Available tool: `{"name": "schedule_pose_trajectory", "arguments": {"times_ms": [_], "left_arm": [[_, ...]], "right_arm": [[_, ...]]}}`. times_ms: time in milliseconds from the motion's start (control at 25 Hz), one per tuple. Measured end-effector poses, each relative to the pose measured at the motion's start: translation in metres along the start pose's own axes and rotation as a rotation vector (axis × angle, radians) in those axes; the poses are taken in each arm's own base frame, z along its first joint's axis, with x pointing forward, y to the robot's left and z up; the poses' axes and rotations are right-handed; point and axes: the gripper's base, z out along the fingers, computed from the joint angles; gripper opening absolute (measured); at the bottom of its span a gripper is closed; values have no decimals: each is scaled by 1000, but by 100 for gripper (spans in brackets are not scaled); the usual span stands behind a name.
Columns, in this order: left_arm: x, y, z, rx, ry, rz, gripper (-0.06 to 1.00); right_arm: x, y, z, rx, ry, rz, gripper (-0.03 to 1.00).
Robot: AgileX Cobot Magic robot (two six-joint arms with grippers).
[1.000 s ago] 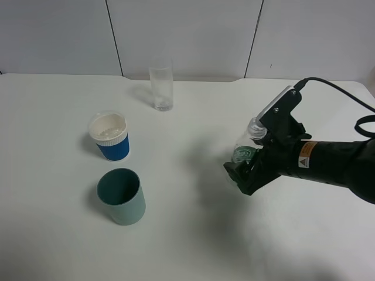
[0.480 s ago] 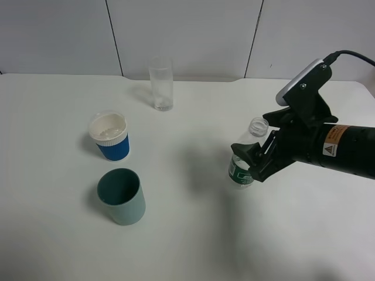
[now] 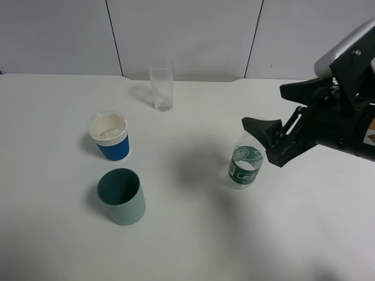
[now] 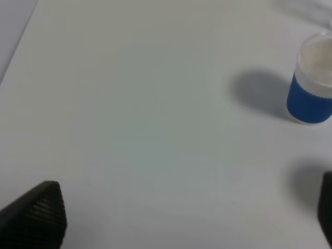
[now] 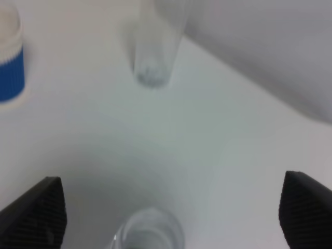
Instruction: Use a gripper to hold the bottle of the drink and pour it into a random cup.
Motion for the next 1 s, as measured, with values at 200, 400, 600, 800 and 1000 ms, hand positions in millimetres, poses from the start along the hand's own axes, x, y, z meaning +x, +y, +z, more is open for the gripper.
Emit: {"name": "schedule_pose_trajectory", "arguments": {"times_ms": [200, 400, 600, 800, 1000], "left_arm": [[0, 0, 0, 0, 0, 0, 98], [0, 0, 0, 0, 0, 0, 98], [0, 0, 0, 0, 0, 0, 98], [0, 0, 0, 0, 0, 0, 98], [0, 0, 0, 0, 0, 0, 98]], "right_arm": [[-18, -6, -7, 15, 59, -76, 81], [-34, -33, -11, 135, 135, -77, 81], [-43, -66, -19, 292, 153, -33, 81], [-32, -99, -38, 470, 236, 79, 81], [-36, -108, -68, 588, 187, 159, 81]]}}
